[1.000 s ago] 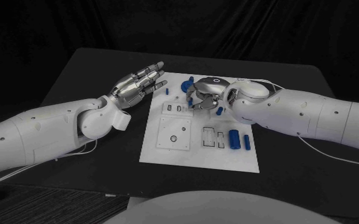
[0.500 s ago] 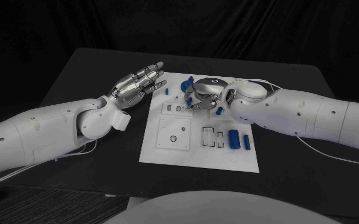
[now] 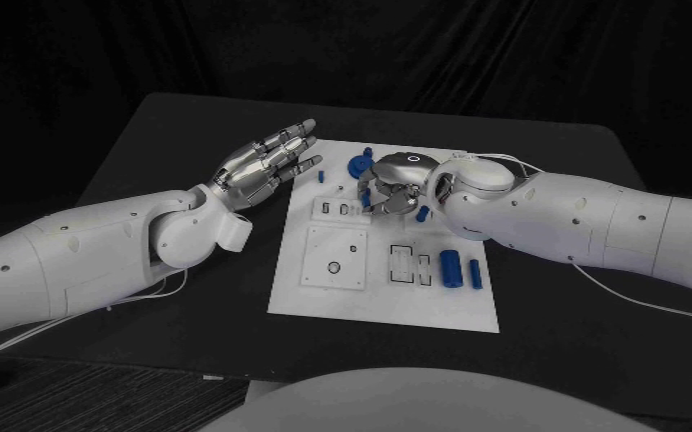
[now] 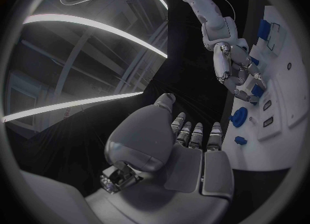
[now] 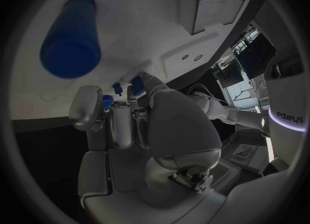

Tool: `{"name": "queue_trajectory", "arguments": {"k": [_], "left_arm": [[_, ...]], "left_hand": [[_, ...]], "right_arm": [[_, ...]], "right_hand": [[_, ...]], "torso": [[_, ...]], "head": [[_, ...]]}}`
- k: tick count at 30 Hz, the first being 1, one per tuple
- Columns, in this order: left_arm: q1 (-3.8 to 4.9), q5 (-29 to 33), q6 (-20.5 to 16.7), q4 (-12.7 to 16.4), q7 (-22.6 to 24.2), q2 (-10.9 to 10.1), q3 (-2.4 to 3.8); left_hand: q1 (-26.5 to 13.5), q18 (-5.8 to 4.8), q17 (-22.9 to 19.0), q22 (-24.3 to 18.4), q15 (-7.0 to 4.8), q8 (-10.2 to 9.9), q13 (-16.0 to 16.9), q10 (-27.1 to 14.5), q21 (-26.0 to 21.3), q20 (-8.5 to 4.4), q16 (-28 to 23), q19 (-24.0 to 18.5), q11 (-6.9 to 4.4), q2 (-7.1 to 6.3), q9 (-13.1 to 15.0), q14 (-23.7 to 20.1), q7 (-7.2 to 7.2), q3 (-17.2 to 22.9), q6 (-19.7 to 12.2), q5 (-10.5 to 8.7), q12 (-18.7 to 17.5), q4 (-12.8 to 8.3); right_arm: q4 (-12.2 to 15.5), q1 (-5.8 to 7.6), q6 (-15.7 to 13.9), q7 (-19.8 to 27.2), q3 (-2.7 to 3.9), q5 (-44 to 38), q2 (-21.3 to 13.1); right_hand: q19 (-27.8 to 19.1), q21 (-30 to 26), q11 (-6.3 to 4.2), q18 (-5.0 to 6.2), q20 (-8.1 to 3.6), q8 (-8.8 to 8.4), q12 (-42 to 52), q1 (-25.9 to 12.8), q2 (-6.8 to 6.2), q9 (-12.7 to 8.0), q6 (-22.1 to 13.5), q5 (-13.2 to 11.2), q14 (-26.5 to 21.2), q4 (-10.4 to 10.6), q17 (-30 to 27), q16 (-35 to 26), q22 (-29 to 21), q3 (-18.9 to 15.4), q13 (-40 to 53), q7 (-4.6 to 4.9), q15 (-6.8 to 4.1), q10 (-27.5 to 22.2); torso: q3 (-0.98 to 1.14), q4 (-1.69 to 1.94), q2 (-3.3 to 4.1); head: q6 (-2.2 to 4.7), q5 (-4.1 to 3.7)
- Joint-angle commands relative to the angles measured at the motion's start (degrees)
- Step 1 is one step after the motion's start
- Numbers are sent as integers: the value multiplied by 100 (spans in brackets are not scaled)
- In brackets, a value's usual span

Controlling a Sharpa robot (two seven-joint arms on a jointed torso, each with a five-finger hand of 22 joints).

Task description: Assemble the parts on the task board

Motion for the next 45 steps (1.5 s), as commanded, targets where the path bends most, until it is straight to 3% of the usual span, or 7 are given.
{"name": "queue_trajectory", "arguments": {"k": [1,19,25,34,37,38,45], "left_arm": [[-10,4,83,5,54,14,5],[-15,4,79,-12,49,18,5],[-15,4,-22,24,100,-24,6],[18,-236,-707,250,305,-180,9],[86,-563,-1216,374,443,-250,10],[112,-697,-1408,420,468,-278,10],[360,-1841,-2283,693,-65,-432,12]], "left_hand": [[3,103,-7,-5,33,31,4,-13,-34,29,-21,-3,0,5,8,-12,19,45,7,33,24,5],[1,102,-7,-5,32,32,4,-14,-34,28,-21,-3,-2,2,8,-12,19,49,7,31,24,0],[-1,102,-7,-5,33,33,1,-20,-34,27,-21,-3,-2,-1,8,-12,20,59,8,35,19,-9],[-125,100,-7,24,150,76,37,46,0,284,-21,47,96,-90,16,-12,109,96,97,-74,154,-21],[-313,78,166,199,437,162,202,514,281,585,353,526,413,-220,48,378,292,-128,350,-554,825,487],[-213,-173,447,483,582,226,485,1294,831,593,1151,1528,787,-340,71,1304,335,-198,564,-869,1844,592],[283,26,891,855,834,183,1313,1942,1820,532,3500,3812,1264,-526,66,2735,304,-239,706,-1863,4201,498]], "right_arm": [[3,-18,51,-96,1,-59,-2],[47,-20,-127,-6,2,-62,-48],[248,44,-397,84,3,-54,-196],[944,588,-896,236,3,620,-822],[1197,843,-1134,409,3,1104,-1137],[1269,930,-1200,456,3,1258,-1248],[1547,1314,-1259,283,2,1711,-1783]], "right_hand": [[-38,-27,33,40,8,-49,20,-7,-49,-19,-37,-50,342,-7,425,-22,779,30,1505,-4,36,591],[-20,-130,16,46,3,-956,20,-152,-144,-794,-956,-984,324,29,374,-25,785,-249,1505,-29,26,591],[-14,-171,-37,47,-43,-1466,-27,-180,-1029,-1364,-1795,-1308,316,1077,337,-44,781,-608,1421,-89,-22,509],[-61,-343,-4,67,-35,-1379,-80,-647,-1030,-1424,-1468,-1311,281,1094,226,-141,744,-974,1329,-41,3,427],[-123,-498,31,88,-7,-1247,-123,-791,-926,-1373,-1135,-1312,250,1092,189,-179,709,-899,1259,-6,38,360],[-126,-501,39,87,1,-1193,-123,-833,-899,-1352,-1000,-1313,247,1088,192,-177,710,-873,1259,4,45,359],[-122,-514,87,89,43,-1023,-122,-954,-462,-1353,-528,-1308,247,1066,214,-148,719,-630,1259,60,82,359]], "torso": [[2,-3,-1],[-1,0,-6],[0,-4,-2],[5,-7,-8],[6,-20,-12],[6,-19,-12],[52,-21,-34]], "head": [[-1,4],[-1,-11],[-1,12],[-1,63],[-1,61],[-1,44],[-1,-20]]}}
